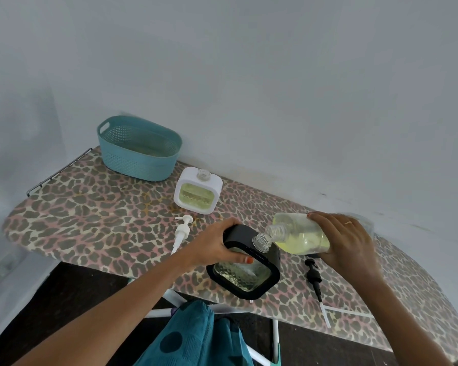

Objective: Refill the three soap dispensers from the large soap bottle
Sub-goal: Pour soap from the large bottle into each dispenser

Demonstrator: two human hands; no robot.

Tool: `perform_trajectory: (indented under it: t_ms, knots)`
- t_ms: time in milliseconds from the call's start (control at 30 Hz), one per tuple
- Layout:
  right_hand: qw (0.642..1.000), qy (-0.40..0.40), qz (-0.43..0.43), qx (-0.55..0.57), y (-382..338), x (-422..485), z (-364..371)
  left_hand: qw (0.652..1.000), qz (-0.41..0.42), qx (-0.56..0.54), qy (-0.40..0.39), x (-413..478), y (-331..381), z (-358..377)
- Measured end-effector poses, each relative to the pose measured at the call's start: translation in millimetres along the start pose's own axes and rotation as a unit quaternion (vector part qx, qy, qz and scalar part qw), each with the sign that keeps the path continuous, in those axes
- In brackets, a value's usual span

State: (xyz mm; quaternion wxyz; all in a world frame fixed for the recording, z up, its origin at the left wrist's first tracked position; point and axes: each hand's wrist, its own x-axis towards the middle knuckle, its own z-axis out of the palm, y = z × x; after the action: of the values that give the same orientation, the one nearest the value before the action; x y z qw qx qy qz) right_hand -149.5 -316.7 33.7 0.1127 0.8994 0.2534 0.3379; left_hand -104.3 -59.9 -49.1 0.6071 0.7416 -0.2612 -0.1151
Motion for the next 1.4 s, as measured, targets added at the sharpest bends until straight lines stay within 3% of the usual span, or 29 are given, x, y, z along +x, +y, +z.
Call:
perform_trajectory:
  t_ms: [267,433,533,633,800,1267,1400]
  knots:
    - [0.998,0.0,0.045,0.044,-6.1,-2.4,2.7,1.0,-0.004,-0.002,0.004,2.5,-1.6,-1.4]
    - [0.981,0.005,0.156,0.114,-14.8,-11.3,13.1,1.0,-0.007,0.007,0.012,10.8,-6.2,-1.6]
    - [0.94,-0.017,0.288,0.18,-21.2,-23.1,26.9,1.0,-0.008,0.013,0.026,20.3,-9.6,-1.6]
    - [0.876,0.007,0.401,0.268,-27.8,-36.5,40.5,0.999,-0.01,0.016,0.036,31.7,-13.8,-1.3]
    - [0.789,0.08,0.491,0.361,-40.1,-62.3,58.3,0.998,-0.021,0.008,0.067,58.0,-24.6,2.7]
    - [0.694,0.151,0.555,0.433,-43.9,-97.7,76.0,0.99,-0.047,-0.047,0.123,131.2,-35.4,1.1]
    - [0.698,0.148,0.557,0.426,-42.8,-105.3,79.3,0.988,-0.055,-0.057,0.131,141.7,-45.0,4.8]
